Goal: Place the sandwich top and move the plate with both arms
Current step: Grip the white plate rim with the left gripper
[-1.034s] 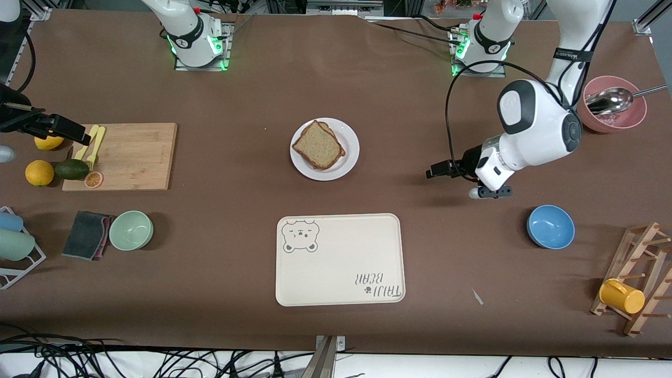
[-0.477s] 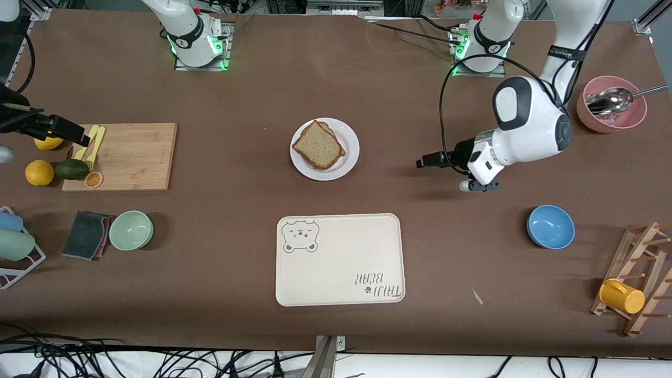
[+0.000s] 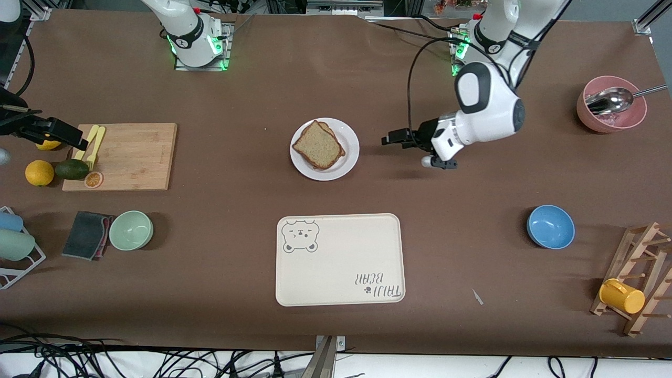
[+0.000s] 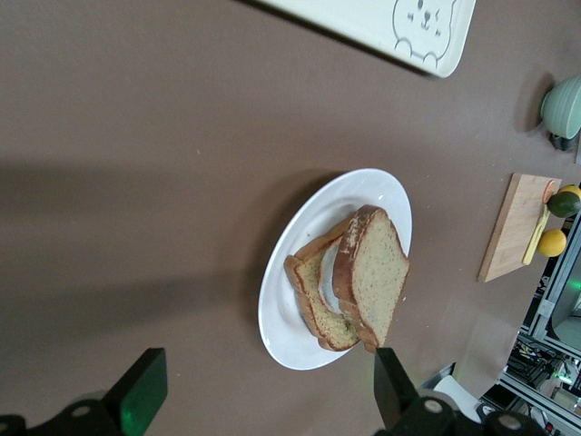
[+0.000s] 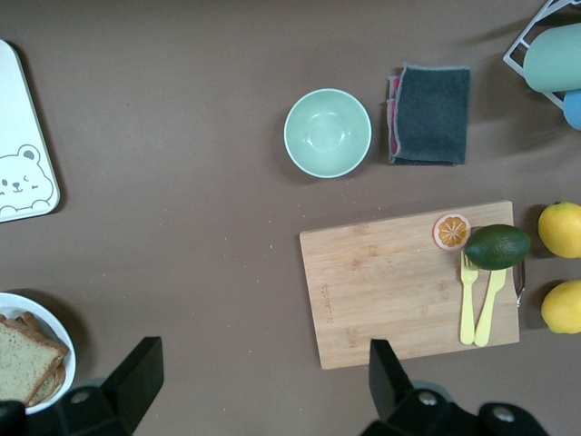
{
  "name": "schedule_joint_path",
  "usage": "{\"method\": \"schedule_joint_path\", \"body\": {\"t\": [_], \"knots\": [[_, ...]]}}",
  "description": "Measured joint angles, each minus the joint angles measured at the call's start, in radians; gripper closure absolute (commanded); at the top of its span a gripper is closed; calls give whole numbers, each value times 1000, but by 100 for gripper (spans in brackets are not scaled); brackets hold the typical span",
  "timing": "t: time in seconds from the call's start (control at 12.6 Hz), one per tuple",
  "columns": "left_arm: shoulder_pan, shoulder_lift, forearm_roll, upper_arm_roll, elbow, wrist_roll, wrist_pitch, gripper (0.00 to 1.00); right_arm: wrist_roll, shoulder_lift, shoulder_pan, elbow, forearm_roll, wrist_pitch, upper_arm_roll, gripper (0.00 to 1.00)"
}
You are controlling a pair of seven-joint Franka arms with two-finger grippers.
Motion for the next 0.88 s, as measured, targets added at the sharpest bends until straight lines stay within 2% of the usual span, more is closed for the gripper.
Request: {"method": "schedule_joint_path", "body": {"t": [0.16,0.32,0.64,0.88], "knots": [[-18,33,-86,-34,-4,46,69,0,0,1,0,0,0,2,0,0],[-50,73,-226,-38,-4,167,112,0,-1,1,0,0,0,11,0,0],[-61,142,-471,-38,2,405,123,0,-2,2,-1,0,0,59,-1,0],[-81,182,-542,-38,18,463,144,0,-2,4,-2,-1,0,60,-2,0]]}}
